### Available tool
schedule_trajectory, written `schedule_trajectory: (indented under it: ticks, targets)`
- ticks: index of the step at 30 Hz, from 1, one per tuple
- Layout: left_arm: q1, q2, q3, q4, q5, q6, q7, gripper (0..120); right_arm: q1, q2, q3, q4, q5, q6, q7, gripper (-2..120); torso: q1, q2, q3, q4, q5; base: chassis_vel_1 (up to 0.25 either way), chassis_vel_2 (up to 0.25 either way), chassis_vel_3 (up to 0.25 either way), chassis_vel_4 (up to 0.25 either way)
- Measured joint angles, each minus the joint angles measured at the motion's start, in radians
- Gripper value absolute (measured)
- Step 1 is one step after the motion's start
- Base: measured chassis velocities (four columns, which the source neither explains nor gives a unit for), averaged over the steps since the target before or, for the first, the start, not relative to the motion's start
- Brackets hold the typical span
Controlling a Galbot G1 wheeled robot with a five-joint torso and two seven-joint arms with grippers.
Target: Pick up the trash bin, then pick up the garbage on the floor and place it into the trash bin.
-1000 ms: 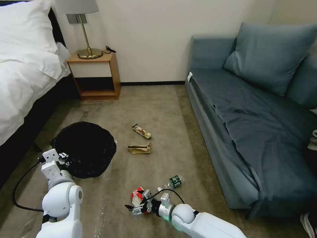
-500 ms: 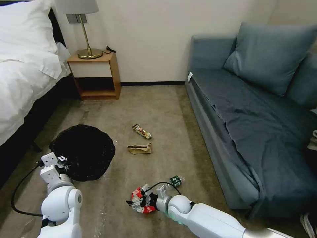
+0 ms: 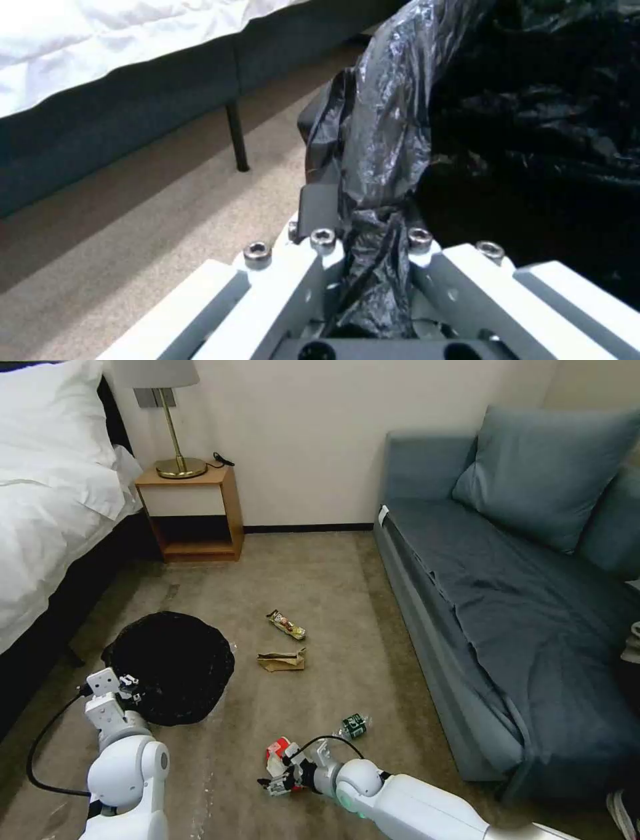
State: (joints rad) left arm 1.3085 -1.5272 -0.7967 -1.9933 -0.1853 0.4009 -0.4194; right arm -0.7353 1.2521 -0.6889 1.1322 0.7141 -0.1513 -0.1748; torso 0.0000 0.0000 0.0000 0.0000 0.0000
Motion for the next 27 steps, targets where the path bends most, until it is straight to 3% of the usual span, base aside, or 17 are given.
schedule_trajectory:
  ticks: [4,11,16,19,21,27]
  targets:
    - [0.0,0.001,-0.002,-0.003,-0.001,0.0,0.0,3,-0.011,0.005,0.004,-0.017,-0.019,0.018,-0.005,59,0.0,0.0,0.0,0.0,0.0,0.0,0.0,0.0,0.0]
    - [0.0,0.002,-0.002,-0.004,-0.002,0.0,0.0,3,-0.011,0.009,0.013,-0.019,-0.023,0.024,-0.005,39,0.0,0.0,0.0,0.0,0.0,0.0,0.0,0.0,0.0]
    - [-0.006,0.004,-0.003,-0.003,-0.003,0.0,0.0,3,-0.009,0.011,0.021,-0.032,-0.037,0.04,-0.008,16,0.0,0.0,0.0,0.0,0.0,0.0,0.0,0.0,0.0]
    - [-0.007,0.004,-0.003,0.0,-0.003,0.0,0.0,3,-0.012,0.012,0.023,-0.038,-0.042,0.044,-0.009,11,0.0,0.0,0.0,0.0,0.0,0.0,0.0,0.0,0.0]
    - [-0.008,0.005,-0.004,0.006,-0.004,0.0,0.0,3,-0.02,0.012,0.028,-0.045,-0.054,0.052,-0.013,0,0.0,0.0,0.0,0.0001,0.0,0.0,0.0,0.0,0.0]
    - [-0.016,0.007,-0.004,0.013,-0.005,0.0,0.0,3,-0.023,0.018,0.056,-0.042,-0.061,0.066,-0.014,0,0.0,0.0,0.0,0.0,0.0,0.0,0.0,0.0,0.0]
